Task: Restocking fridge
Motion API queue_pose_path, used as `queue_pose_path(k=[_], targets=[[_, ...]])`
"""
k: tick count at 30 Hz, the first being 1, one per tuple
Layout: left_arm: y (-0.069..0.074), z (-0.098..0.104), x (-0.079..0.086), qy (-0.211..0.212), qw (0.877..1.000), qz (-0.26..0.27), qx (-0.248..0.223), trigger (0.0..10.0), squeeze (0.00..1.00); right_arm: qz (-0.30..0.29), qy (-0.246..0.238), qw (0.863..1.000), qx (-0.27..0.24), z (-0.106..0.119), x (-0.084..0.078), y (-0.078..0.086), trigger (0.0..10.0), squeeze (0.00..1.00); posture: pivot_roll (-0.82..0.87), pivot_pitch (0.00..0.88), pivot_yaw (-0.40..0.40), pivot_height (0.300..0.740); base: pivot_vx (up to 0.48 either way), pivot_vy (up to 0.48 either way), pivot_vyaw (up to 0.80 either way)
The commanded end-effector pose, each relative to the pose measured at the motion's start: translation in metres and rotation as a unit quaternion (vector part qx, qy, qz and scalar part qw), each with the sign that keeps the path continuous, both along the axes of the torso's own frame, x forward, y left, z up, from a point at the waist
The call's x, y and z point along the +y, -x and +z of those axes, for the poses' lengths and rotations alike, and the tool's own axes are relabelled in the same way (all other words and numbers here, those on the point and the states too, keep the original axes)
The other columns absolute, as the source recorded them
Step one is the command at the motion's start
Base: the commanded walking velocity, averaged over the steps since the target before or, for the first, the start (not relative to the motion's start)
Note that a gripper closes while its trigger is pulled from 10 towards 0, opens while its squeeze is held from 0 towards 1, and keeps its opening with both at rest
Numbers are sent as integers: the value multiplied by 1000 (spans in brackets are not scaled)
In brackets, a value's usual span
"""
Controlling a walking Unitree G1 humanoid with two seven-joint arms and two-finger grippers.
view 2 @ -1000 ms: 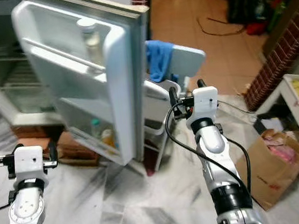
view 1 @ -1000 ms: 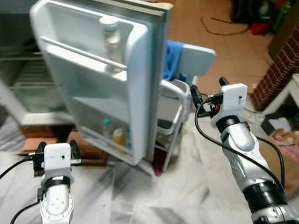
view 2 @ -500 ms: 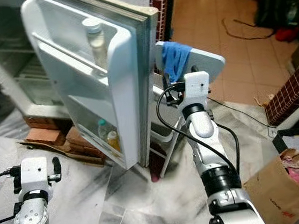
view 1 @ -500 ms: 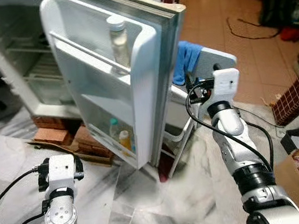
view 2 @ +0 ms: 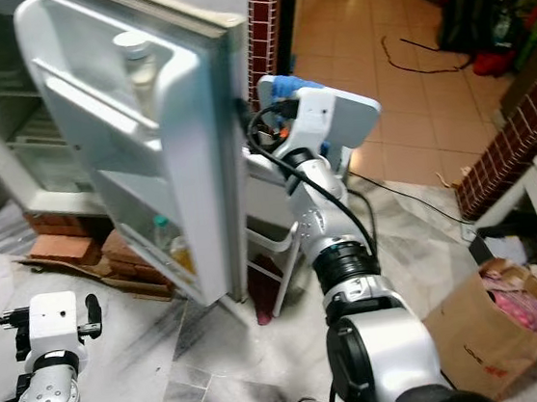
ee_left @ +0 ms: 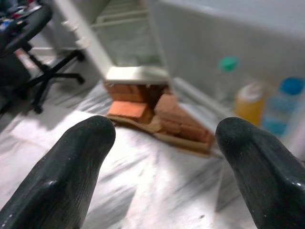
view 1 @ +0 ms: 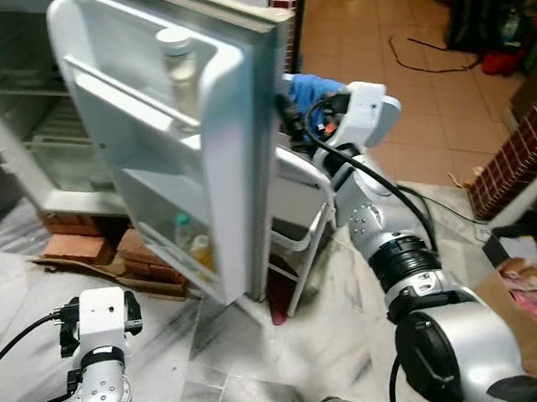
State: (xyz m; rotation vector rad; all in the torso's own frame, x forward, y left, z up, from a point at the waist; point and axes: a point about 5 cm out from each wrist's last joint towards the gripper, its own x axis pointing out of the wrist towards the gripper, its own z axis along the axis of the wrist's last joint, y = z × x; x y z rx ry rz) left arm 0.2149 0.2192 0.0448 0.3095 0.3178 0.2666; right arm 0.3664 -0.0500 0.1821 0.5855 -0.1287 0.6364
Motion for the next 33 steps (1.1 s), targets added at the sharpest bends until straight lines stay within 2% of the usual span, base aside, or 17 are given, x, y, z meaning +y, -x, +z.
queue_pose_path(k=[1, 2, 3, 4, 5, 8, 11, 13, 15, 18, 19, 21, 24, 28, 31, 33], targets=[[0, 3, 0, 2, 1000, 0, -6, 10000, 0, 111, -33, 991, -63, 26, 25, 14, 10000, 0, 234, 66, -101, 740, 0, 0, 0], [0, 4, 0, 4, 1000, -4, -10, 10000, 0, 191, -63, 976, -85, 32, 33, 33, 10000, 0, 235, 67, -100, 740, 0, 0, 0], [0, 4, 0, 4, 1000, -4, -10, 10000, 0, 191, -63, 976, -85, 32, 33, 33, 10000, 0, 235, 67, -100, 740, 0, 0, 0], [-1, 4, -1, 5, 1000, -7, -12, 10000, 0, 254, -88, 959, -95, 37, 35, 49, 10000, 0, 237, 68, -99, 740, 0, 0, 0], [0, 5, -1, 5, 1000, -8, -13, 10000, 0, 306, -104, 941, -103, 40, 31, 64, 10000, 0, 236, 69, -100, 740, 0, 0, 0], [1, 5, 0, 6, 1000, -7, -13, 10000, 0, 369, -116, 917, -95, 37, 16, 90, 10000, 0, 232, 72, -100, 740, 0, 0, 0], [2, 5, 1, 6, 1000, -6, -14, 10000, 0, 372, -114, 917, -88, 34, 12, 93, 10000, 0, 229, 73, -100, 740, 0, 0, 0], [2, 9, 4, -17, 999, -13, -26, 10000, 0, 338, -55, 939, -22, -1, -14, 106, 10000, 0, 213, 77, -97, 740, 0, 0, 0], [1, 12, 3, -34, 999, -24, -34, 10000, 0, 302, -11, 953, 23, -23, -28, 109, 10000, 0, 209, 76, -94, 740, 0, 0, 0], [-1, 13, 1, -39, 998, -40, -36, 10000, 0, 283, 21, 958, 44, -36, -36, 112, 10000, 0, 203, 76, -94, 740, 0, 0, 0], [-4, 13, -3, -40, 997, -63, -35, 10000, 0, 268, 43, 960, 62, -46, -42, 113, 10000, 0, 198, 76, -93, 740, 0, 0, 0], [-8, 13, -6, -39, 995, -84, -33, 10000, 0, 259, 53, 962, 73, -53, -46, 115, 10000, 0, 194, 75, -92, 740, 0, 0, 0], [-25, 13, -9, -24, 991, -133, -17, 10000, 0, 253, 73, 961, 87, -61, -50, 118, 10000, 0, 184, 69, -93, 740, 0, 0, 0], [-47, 19, -10, -22, 984, -174, -21, 10000, 0, 254, 96, 959, 76, -60, -47, 118, 10000, 0, 171, 56, -92, 740, 0, 0, 0], [-59, 24, -2, -33, 986, -163, -26, 10000, 0, 256, 109, 958, 67, -60, -44, 116, 10000, 0, 167, 50, -91, 740, 0, 0, 0], [-68, 30, 18, -47, 992, -107, -39, 10000, 0, 254, 113, 958, 66, -61, -44, 115, 10000, 0, 164, 42, -90, 740, 0, 0, 0]])
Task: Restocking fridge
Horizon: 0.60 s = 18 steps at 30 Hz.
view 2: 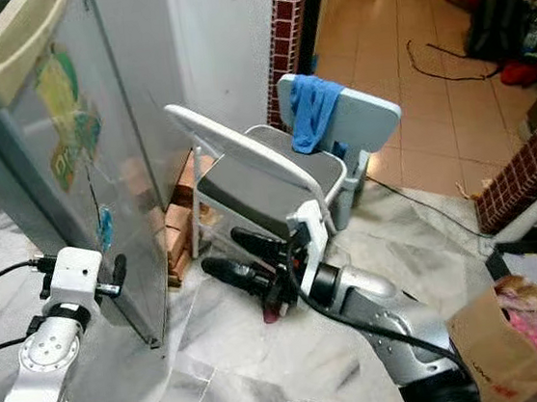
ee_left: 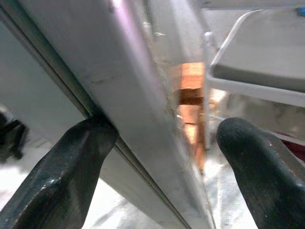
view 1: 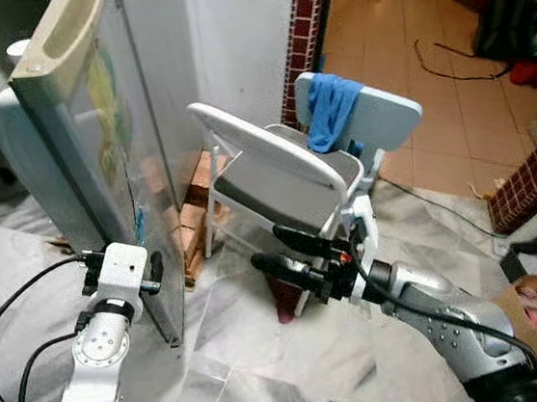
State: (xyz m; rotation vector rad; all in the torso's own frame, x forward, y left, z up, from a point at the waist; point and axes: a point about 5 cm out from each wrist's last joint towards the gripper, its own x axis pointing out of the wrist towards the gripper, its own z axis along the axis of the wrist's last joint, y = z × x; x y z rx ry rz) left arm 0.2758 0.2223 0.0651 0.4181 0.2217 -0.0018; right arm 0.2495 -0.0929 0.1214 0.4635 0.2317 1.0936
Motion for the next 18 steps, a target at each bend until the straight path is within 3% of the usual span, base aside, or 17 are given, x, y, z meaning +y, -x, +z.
queue_pose_path(k=[1, 3, 4, 5, 6, 8, 13, 18], targets=[[-10, 14, 26, -10, 997, 69, -31, 10000, 0, -3, 13, 1000, -9, -1, -2, -2, 10000, 0, 164, 42, -90, 740, 0, 0, 0], [-8, 18, 46, -18, 992, 117, -44, 10000, 0, -3, 21, 1000, -11, -3, -3, -2, 10000, 0, 164, 40, -90, 740, 0, 0, 0], [2, 25, 77, -37, 976, 204, -69, 10000, 0, -4, 28, 1000, -9, -6, -6, -1, 10000, 0, 166, 40, -91, 740, 0, 0, 0], [2, 25, 77, -37, 976, 204, -69, 10000, 0, -4, 28, 1000, -9, -6, -6, -1, 10000, 0, 166, 40, -91, 740, 0, 0, 0], [11, 27, 92, -43, 965, 245, -80, 10000, 0, -5, 32, 999, -5, -8, -7, 0, 10000, 0, 169, 42, -92, 740, 0, 0, 0], [22, 23, 97, -47, 963, 255, -79, 10000, 0, -5, 37, 999, -7, -10, -8, 0, 10000, 0, 172, 44, -93, 740, 0, 0, 0], [34, 12, 75, -33, 970, 227, -83, 10000, 0, -35, 67, 997, -14, -17, -11, -6, 10000, 0, 186, 52, -101, 740, 0, 0, 0], [28, 13, 32, -16, 982, 164, -96, 10000, 0, -160, 94, 982, -41, -17, -20, -25, 10000, 0, 189, 73, -103, 740, 0, 0, 0]])
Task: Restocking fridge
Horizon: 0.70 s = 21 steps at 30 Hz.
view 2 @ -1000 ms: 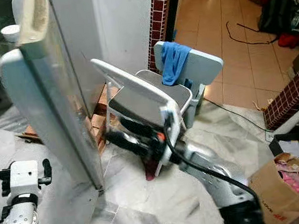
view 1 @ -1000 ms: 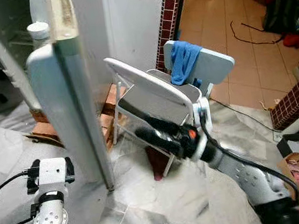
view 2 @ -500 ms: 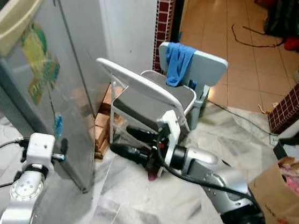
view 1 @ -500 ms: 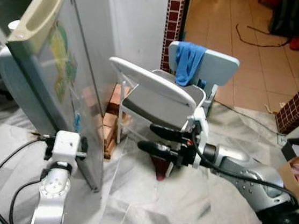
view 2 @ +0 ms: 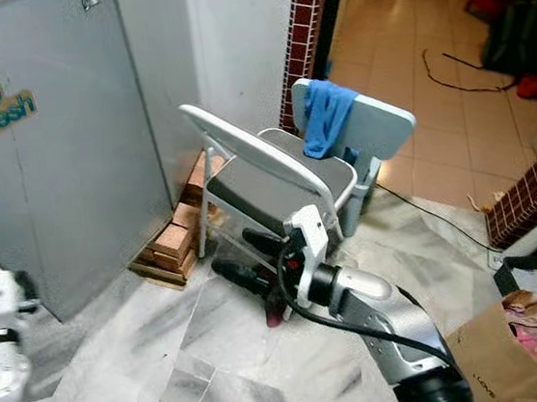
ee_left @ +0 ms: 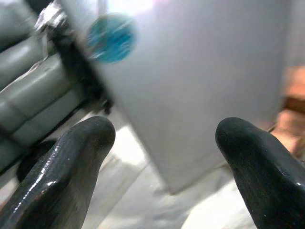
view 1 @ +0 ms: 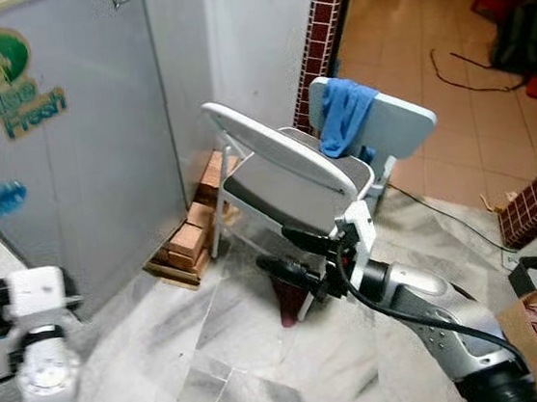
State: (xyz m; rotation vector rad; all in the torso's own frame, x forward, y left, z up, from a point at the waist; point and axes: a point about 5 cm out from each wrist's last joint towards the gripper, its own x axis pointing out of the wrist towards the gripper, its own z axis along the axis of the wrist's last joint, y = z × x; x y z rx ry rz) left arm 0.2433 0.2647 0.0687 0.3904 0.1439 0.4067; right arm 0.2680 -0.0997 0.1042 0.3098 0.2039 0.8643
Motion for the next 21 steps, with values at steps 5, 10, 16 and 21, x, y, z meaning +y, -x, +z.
queue_pose_path(k=[5, 10, 16, 21], targets=[[-3, 20, -41, -13, 996, -84, -37, 10000, 0, -159, 31, 987, -23, 0, -26, -12, 10000, 0, 173, 102, -100, 740, 0, 410, -234], [-1, 21, -48, -7, 994, -102, -42, 10000, 0, -214, 48, 975, -25, -8, -35, -6, 10000, 0, 159, 105, -97, 740, 0, 480, -794], [1, 20, -50, 6, 993, -109, -37, 10000, 0, -251, 55, 966, -31, -13, -39, -5, 10000, 0, 146, 103, -91, 740, 0, 480, -800], [-1, 23, -55, 5, 992, -123, -39, 10000, 0, -283, 69, 956, -31, -18, -46, -4, 10000, 0, 136, 106, -89, 740, 0, 480, -210]])
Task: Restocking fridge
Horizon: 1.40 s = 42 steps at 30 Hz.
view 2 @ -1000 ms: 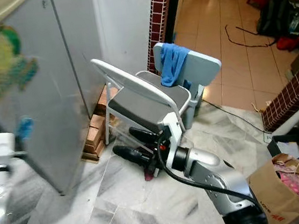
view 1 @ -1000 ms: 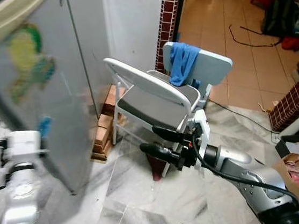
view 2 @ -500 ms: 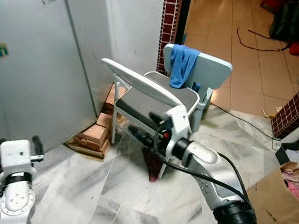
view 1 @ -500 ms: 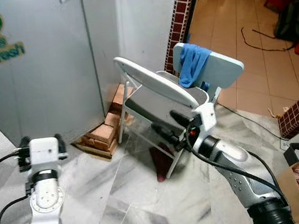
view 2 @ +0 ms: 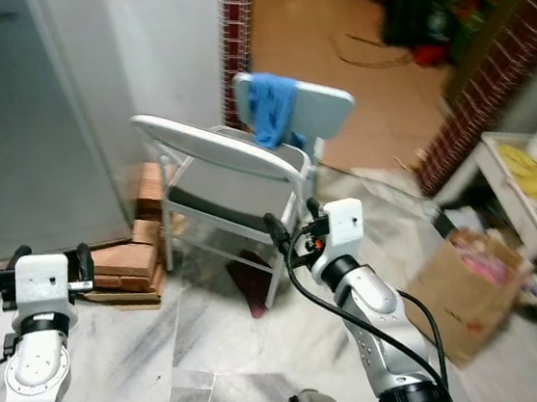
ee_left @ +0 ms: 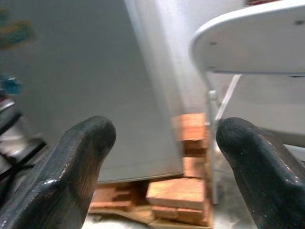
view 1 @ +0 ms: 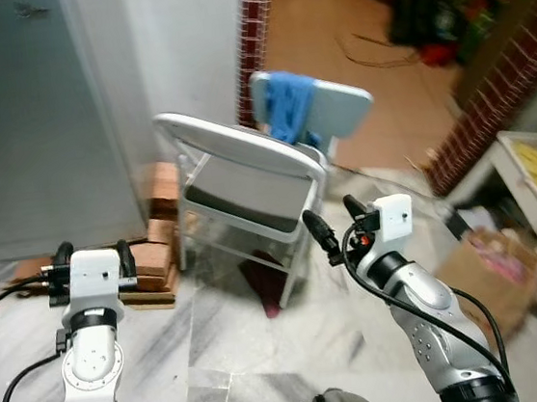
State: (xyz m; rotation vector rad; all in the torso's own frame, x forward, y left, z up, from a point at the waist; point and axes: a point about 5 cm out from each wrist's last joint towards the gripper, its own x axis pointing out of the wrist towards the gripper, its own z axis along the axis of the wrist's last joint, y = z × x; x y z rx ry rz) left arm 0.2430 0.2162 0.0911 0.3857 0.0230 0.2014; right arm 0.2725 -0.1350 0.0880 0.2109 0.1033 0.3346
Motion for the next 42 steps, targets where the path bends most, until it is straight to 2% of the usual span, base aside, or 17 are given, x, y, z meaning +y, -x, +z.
queue_pose_path(k=[1, 8, 14, 21, 26, 33, 36, 42], targets=[[-1, 1, -7, 5, 1000, -12, 0, 10000, 0, -24, 11, 1000, 3, -3, -11, 0, 10000, 0, 136, 106, -89, 740, 0, 480, 0], [7, -2, -12, 22, 999, -22, 10, 10000, 0, -74, 19, 997, 1, -6, -22, 4, 10000, 0, 141, 98, -88, 740, 0, 480, -185], [15, -10, -19, 30, 999, -35, 27, 10000, 0, -116, 23, 993, 13, -15, -32, 12, 10000, 0, 136, 67, -78, 740, 0, 480, -800], [7, -7, -21, 28, 998, -44, 21, 10000, 0, -132, 28, 991, 5, -13, -35, 4, 10000, 0, 131, 51, -83, 740, 0, 480, -800], [5, -9, -25, 9, 998, -54, 23, 10000, 0, -132, 32, 991, 0, -11, -36, -1, 10000, 0, 134, 42, -86, 740, 0, 480, -800], [1, -11, -29, -17, 997, -61, 32, 10000, 0, -103, 22, 994, -14, -7, -28, -6, 10000, 0, 143, 29, -86, 740, -213, 260, 0], [0, -10, -28, -20, 997, -62, 31, 10000, 0, -90, 28, 995, -29, -4, -25, -7, 10000, 0, 146, 26, -84, 740, -355, 242, 652], [-3, -8, -26, -39, 997, -67, 28, 10000, 0, -101, 7, 995, -26, -5, -23, -10, 10000, 0, 159, 19, -76, 740, -315, 134, 773]])
